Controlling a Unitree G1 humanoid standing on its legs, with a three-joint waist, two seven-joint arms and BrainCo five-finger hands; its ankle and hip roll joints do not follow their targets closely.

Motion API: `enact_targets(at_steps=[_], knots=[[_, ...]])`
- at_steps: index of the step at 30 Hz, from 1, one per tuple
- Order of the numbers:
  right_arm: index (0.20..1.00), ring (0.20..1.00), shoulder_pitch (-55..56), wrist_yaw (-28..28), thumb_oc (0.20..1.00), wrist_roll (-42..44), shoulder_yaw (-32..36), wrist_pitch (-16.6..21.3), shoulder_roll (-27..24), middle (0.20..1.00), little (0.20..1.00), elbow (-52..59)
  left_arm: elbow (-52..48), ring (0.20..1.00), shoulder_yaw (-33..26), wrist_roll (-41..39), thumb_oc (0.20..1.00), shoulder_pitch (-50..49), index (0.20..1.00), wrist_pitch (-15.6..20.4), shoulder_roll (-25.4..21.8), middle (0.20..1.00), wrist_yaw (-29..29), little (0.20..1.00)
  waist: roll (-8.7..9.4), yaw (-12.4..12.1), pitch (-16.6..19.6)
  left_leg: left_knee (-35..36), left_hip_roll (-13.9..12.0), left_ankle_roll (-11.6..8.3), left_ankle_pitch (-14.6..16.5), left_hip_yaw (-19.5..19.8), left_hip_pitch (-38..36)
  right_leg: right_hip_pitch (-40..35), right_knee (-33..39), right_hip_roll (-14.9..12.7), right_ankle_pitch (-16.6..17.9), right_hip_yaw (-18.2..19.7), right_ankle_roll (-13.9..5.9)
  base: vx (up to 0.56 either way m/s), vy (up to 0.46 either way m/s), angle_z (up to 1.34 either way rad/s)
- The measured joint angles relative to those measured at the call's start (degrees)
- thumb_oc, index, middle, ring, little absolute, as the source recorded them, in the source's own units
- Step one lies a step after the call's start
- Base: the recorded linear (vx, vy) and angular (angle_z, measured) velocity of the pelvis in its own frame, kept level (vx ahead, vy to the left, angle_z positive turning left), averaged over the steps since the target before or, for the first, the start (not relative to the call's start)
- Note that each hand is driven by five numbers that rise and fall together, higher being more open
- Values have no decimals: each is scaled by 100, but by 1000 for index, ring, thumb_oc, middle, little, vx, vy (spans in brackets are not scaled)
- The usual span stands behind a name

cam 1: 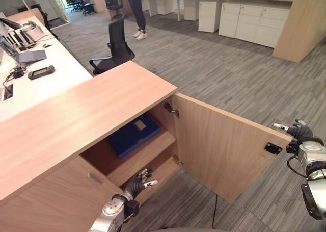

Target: Put the empty folder in the office cabinet

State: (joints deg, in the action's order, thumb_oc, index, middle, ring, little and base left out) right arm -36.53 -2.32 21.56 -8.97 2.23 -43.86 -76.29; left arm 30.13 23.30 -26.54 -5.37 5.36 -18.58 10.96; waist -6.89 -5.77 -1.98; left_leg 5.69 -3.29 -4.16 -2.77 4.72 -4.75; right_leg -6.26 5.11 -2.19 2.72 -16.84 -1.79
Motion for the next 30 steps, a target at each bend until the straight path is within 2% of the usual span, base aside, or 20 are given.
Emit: enact_targets(at_steps=[1, 8, 10, 11, 14, 18, 20, 23, 26, 30], knots=[[1000, 1000, 25, -9, 1000, 10, 6, -24, 37, 1000, 1000, -29, 0, 1000, 23, 0, 1000, 1, 1000, -20, -2, 1000, 1, 1000, -48, 10, 26, 1, -2, -9, -6, 39, 8, -5, -2, 3, -4, -34, 7, 26, -2, 15], [1000, 1000, 671, -15, 1000, 216, 8, -40, 497, 1000, 1000, -30, -1, 1000, 28, -2, 1000, -5, 1000, -44, 22, 1000, -8, 1000, -75, 47, 36, 1, -23, -13, 10, 186, 33, -41, 1, 29, -47, -162, 11, 18, -2, 9], [1000, 1000, 858, -22, 1000, 230, 3, -34, 709, 1000, 1000, -7, -1, 1000, 26, -3, 1000, -8, 1000, -44, 36, 1000, -20, 1000, -77, 44, 43, 1, -26, -20, 16, 202, 33, -42, -1, 34, -47, -162, 11, 0, 0, 0], [1000, 1000, 1011, -117, 1000, 428, 12, -23, 1010, 1000, 1000, 122, -1, 1000, 26, -3, 1000, -7, 1000, -46, 47, 1000, -34, 1000, -79, 43, 46, 2, -34, -27, 22, 203, 35, -39, 0, 39, -48, -163, 12, 0, 0, 0], [1000, 1000, 1252, -96, 1000, 491, -97, 23, 1263, 1000, 1000, 318, -2, 1000, 16, -6, 1000, -1, 1000, -46, 63, 1000, -55, 1000, -72, 43, 62, 1, -38, -20, 19, 211, 45, -32, -2, 43, -54, -168, 16, 0, 0, 0], [1000, 1000, 2115, -17, 1000, 490, -112, 170, 1589, 1000, 1000, 1273, 1, 1000, -129, -3, 1000, 14, 1000, -37, 69, 1000, -166, 1000, 30, 117, 148, 1, -64, 26, 13, 202, 46, -29, -4, 70, -87, -160, 44, 0, 0, 0], [1000, 1000, 2928, 28, 1000, 467, -222, 252, 1844, 1000, 1000, 2413, 6, 1000, -358, 0, 1000, 18, 1000, -29, 101, 1000, -277, 1000, 118, 295, 158, 2, -85, 8, 0, 198, 45, -29, -5, 95, -107, -154, 70, 0, 0, 0], [1000, 1000, 3800, 75, 1000, 390, -247, 241, 1966, 1000, 1000, 3607, 77, 1000, -661, 18, 1000, 3, 1000, -5, 340, 1000, -360, 1000, 90, 377, 180, 2, -87, 3, -1, 199, 41, -43, -6, 96, -118, -163, 86, 0, 0, 0], [1000, 1000, 4050, 421, 1000, -53, -751, 232, 2053, 1000, 1000, 3907, 144, 1000, -749, 57, 1000, 13, 1000, -1, 435, 1000, -427, 1000, 53, 391, 161, 2, -98, -12, -11, 216, 41, -56, -5, 108, -123, -197, 92, -8, -17, 4], [1000, 1000, 4087, 584, 1000, -336, -976, 214, 2106, 1000, 1000, 4259, 263, 1000, -768, 76, 1000, -29, 1000, 13, 449, 1000, -496, 1000, 17, 347, 130, 3, -98, 2, 23, 275, 44, -85, -5, 110, -155, -260, 54, -24, -31, 10]])
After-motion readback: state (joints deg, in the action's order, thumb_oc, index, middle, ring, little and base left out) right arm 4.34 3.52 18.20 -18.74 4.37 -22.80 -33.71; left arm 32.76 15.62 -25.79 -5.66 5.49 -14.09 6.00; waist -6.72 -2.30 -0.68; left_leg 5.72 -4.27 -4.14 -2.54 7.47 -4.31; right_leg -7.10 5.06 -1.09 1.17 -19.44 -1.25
